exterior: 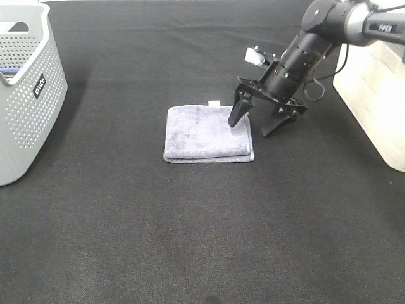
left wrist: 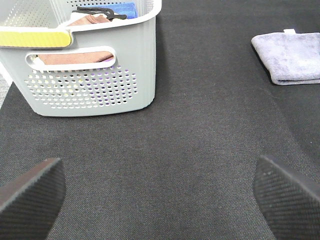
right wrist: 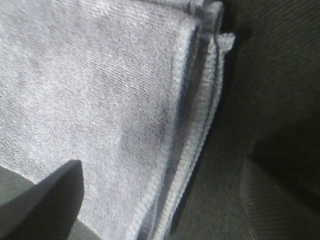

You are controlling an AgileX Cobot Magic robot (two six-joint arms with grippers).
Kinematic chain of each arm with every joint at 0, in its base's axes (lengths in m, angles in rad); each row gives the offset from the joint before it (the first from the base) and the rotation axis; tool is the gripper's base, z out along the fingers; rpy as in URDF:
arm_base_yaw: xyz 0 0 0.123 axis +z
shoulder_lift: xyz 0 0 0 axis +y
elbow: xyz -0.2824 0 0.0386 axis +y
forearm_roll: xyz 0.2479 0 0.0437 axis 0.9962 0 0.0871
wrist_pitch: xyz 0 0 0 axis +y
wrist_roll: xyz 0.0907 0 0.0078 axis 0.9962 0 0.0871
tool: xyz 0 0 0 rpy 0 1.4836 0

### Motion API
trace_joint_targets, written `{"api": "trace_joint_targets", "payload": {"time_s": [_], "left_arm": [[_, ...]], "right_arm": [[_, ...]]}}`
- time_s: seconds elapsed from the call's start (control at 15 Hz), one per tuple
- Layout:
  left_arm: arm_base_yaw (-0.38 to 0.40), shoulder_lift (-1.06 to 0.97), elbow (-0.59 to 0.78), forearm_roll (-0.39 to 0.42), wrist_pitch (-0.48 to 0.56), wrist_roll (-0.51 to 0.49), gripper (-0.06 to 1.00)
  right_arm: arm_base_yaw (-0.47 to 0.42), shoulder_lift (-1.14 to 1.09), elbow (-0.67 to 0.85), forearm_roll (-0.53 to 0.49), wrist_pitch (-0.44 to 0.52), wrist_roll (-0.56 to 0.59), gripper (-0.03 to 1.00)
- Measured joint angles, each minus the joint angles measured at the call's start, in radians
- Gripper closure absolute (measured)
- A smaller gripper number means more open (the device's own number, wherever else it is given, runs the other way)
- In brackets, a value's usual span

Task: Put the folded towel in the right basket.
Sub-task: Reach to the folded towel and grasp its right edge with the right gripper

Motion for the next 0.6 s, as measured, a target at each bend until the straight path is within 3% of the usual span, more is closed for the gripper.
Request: {"api": "trace_joint_targets", "payload": {"time_s": [0.13,0.47,0.53,0.6], "left_arm": [[0.000,0.000,0.000,0.000,0.000,0.000,-0.02],[0.000,0.000,0.000,0.000,0.000,0.000,-0.02],[0.000,0.000,0.000,0.000,0.000,0.000,-0.02],[0.000,0.000,0.000,0.000,0.000,0.000,-0.02]], "right_arm": [[-0.002,0.014,-0.003,0.046,-0.007,-0.016,0.17],[0.011,0.045,-0.011,0.111,-0.027,-0.057,0.31],[0.013,0.049,-0.011,0.111,-0.029,-0.057,0.37],[0.014,0.055,-0.011,0.111,-0.035,-0.057,0.50]]}}
